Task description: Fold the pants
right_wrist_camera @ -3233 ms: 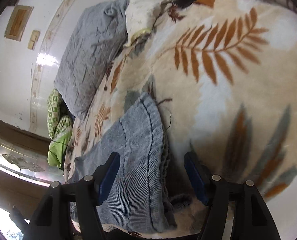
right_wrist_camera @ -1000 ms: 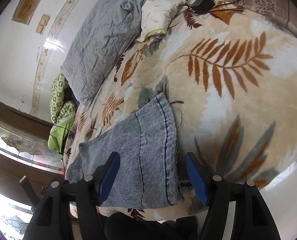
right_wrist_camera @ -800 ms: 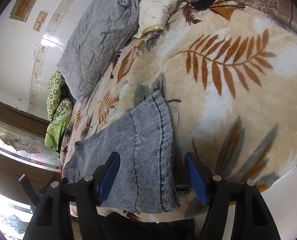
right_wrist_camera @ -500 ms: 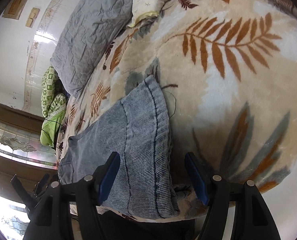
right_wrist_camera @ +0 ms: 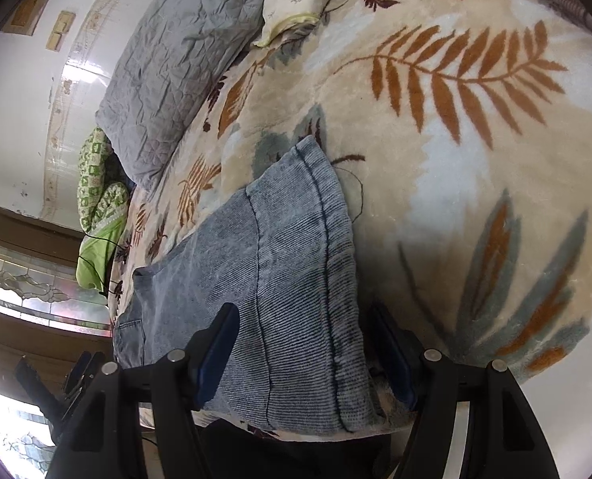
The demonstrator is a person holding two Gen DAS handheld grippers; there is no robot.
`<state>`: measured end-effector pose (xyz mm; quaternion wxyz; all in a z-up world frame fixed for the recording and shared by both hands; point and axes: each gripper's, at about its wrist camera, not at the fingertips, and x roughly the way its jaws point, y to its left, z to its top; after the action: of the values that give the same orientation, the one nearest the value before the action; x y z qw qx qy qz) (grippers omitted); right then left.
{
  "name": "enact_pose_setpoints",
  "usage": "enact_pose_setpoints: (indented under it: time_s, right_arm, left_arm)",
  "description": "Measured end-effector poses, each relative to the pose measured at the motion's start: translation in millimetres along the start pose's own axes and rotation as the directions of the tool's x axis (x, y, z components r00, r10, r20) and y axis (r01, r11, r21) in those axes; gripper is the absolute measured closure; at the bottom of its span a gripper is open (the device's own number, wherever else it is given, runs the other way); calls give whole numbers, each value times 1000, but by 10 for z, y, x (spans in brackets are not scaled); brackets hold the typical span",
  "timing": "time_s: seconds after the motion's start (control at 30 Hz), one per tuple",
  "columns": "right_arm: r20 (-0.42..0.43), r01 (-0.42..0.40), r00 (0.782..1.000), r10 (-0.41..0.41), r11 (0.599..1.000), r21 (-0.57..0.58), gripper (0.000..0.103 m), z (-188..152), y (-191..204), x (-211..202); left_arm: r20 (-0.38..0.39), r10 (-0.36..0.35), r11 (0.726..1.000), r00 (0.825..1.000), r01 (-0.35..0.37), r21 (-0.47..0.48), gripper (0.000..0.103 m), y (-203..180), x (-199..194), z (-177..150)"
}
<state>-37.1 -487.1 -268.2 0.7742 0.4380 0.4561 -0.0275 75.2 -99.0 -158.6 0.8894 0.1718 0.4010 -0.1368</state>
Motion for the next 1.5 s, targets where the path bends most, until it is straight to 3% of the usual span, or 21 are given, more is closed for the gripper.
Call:
enact_pose_setpoints:
  time_s: [0.23,0.33,0.6,0.73,0.83,0.9,0.97,1.1,1.2,1.4,1.5]
  right_arm:
    - [85,60,995,-55,996,-62,33,-75,155,-199]
    - [76,63,996,-56,993,-96,33,-120,175,-170]
    - [80,-31,996,32,999,-16,33,-90,-140,-146]
    - [176,-78,980,87,995,-55,33,33,-42,-371]
    - [231,16,973,17,990,-138,33,207,219,-405]
    - [200,111,977,-77,980,-164,40,345,333,-250]
    - [156,181,976,-154,967,-177,74,504,380,-6]
    - [116,254,965,-233,941,-223,74,622,442,282]
    - [141,379,925,-352,880,-286,75,658,522,491]
    - [117,382,924,-365,900,-209,75,832,480,566]
    - [160,339,937,-310,916,-215,75,713,659,370]
  left_arm:
    - [-25,1,1000,1000,-1,-4,2,-21,100,-37]
    - [-53,-17,1000,998,18,19,2,-108,168,-92]
    - [-106,-23,994,994,34,103,2,-434,310,-144]
    - [-124,-14,995,992,26,94,2,-508,394,-99]
    - [-136,-8,996,991,19,85,2,-527,461,-83]
    - [-139,5,997,990,6,78,2,-507,511,-82]
    - [-145,38,997,989,-27,77,2,-462,588,-95]
    - [-155,102,994,983,-94,58,2,-291,742,-123]
    - [-164,138,990,977,-132,50,2,-224,904,-116]
    - [-129,168,984,977,-159,77,0,-232,1066,-44]
    - [-104,141,989,984,-135,62,0,-159,944,-46]
